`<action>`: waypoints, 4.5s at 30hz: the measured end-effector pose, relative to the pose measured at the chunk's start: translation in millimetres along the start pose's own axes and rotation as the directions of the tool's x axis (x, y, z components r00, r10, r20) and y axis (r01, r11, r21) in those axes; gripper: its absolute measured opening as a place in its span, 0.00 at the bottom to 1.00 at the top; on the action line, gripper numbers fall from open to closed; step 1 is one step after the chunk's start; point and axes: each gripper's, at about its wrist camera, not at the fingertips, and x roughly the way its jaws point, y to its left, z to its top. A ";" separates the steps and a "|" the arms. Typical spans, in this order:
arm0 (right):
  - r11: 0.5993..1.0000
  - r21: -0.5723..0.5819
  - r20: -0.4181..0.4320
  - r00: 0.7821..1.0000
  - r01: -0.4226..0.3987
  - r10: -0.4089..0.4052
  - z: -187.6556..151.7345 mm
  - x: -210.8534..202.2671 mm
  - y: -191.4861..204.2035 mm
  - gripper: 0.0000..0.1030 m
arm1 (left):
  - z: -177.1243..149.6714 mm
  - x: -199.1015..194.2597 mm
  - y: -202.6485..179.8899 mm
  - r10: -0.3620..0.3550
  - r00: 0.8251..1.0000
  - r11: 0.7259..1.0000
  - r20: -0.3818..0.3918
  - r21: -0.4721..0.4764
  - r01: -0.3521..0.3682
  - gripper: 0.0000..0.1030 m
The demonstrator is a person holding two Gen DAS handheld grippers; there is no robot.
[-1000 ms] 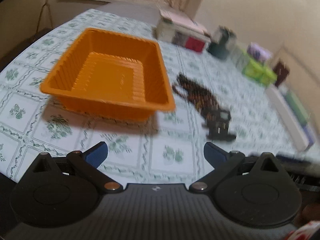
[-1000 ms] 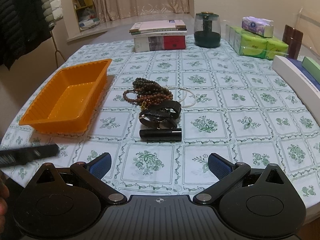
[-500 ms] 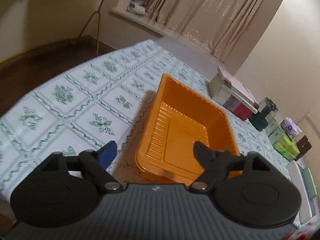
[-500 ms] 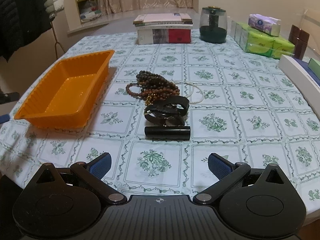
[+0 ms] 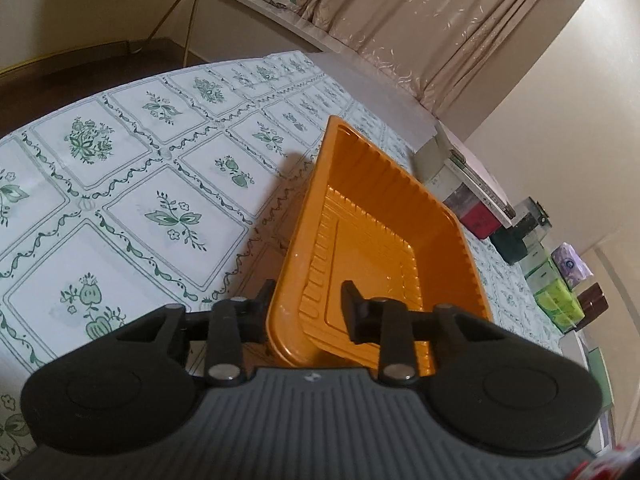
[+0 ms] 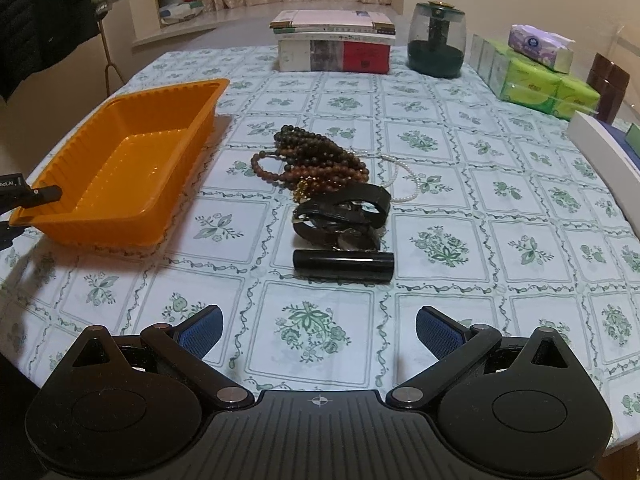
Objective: Organize jewelry
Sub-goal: 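Grasp the rim of the orange tray with the left gripper and lift it, then grasp a black wristwatch with the right gripper while the left gripper holds the tray, then drop the black wristwatch into the orange tray with the right gripper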
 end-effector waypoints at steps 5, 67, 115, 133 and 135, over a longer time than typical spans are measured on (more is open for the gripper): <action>1.000 0.016 0.026 1.000 -0.006 0.005 1.0 4.3 -3.1 0.99 | 5.7 -1.9 -4.0 0.023 0.999 0.999 -0.022 0.026 -0.022 0.10; 0.931 -0.234 0.207 0.922 -0.279 0.328 36.5 47.5 59.1 0.82 | 3.9 -31.8 -117.5 0.229 0.967 0.665 0.115 0.707 -0.242 0.12; 0.914 -0.225 0.204 0.901 -0.339 0.384 68.3 38.4 79.5 0.39 | 2.6 -34.0 -113.2 0.225 0.968 0.694 0.107 0.680 -0.236 0.12; 0.918 -0.185 0.261 0.883 -0.352 0.391 50.1 36.7 66.5 0.69 | 1.8 -33.8 -111.9 0.219 0.971 0.703 0.100 0.673 -0.228 0.12; 0.953 -0.168 0.296 0.909 -0.252 0.292 42.0 34.0 50.4 0.70 | 1.7 -34.0 -111.7 0.219 0.971 0.703 0.101 0.674 -0.228 0.12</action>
